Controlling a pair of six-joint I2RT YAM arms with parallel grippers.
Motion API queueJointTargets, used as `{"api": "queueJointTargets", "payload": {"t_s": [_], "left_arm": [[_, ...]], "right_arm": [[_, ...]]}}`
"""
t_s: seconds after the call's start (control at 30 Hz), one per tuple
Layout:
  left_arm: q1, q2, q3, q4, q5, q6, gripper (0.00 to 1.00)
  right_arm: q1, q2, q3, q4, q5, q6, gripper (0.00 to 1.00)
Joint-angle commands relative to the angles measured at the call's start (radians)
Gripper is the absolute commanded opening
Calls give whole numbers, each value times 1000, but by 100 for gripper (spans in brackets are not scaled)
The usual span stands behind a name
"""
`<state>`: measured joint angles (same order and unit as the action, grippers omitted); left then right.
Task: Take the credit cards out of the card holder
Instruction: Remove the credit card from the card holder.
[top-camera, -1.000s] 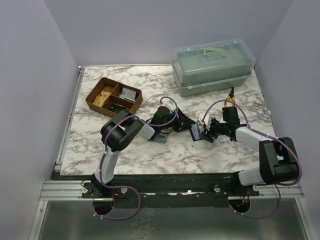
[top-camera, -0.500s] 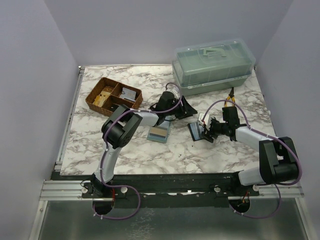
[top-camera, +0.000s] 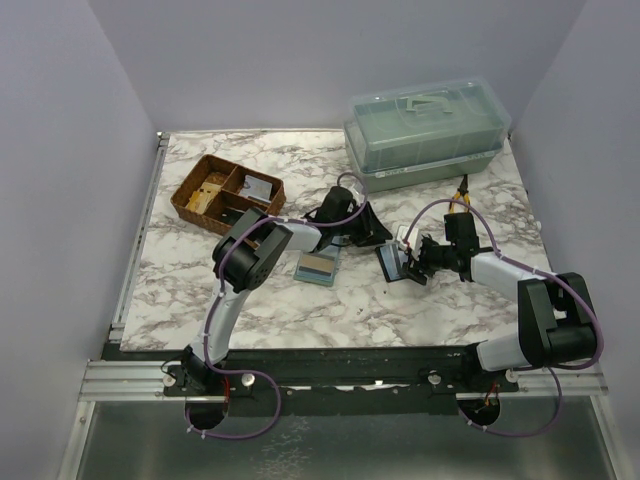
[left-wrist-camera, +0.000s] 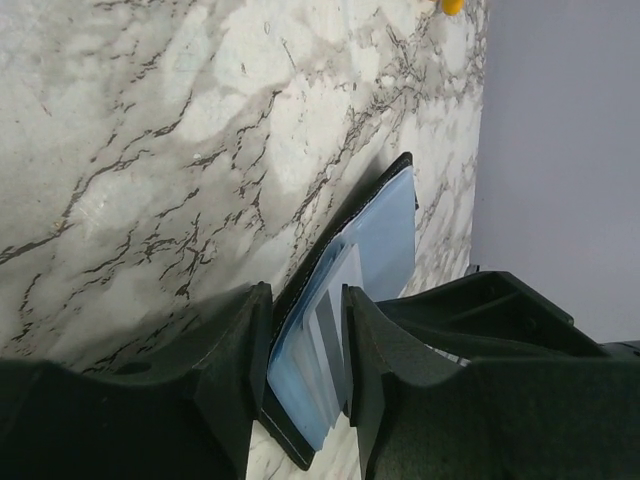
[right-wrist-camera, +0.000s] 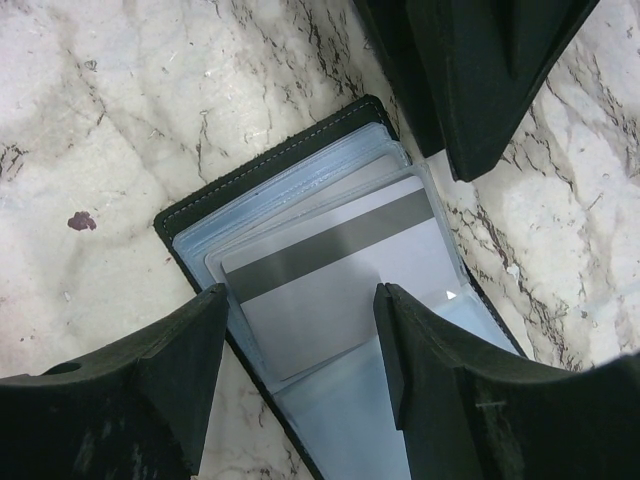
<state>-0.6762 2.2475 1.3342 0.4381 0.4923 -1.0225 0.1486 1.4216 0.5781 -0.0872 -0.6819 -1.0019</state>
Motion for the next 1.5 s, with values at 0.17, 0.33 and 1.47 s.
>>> {"api": "queueJointTargets", "payload": {"t_s": [0.17,0.33,1.47], "left_arm": [[-12,19,25,-16,72,17,34],[-16,6,14,-4,85,8,32],[-37,26,45,29,134,-5,28]], "right_arm": [[-6,20,18,12,40,-11,64],[-6,20,18,11,41,-13,64],[-6,22,20,10,39,-11,64]]}}
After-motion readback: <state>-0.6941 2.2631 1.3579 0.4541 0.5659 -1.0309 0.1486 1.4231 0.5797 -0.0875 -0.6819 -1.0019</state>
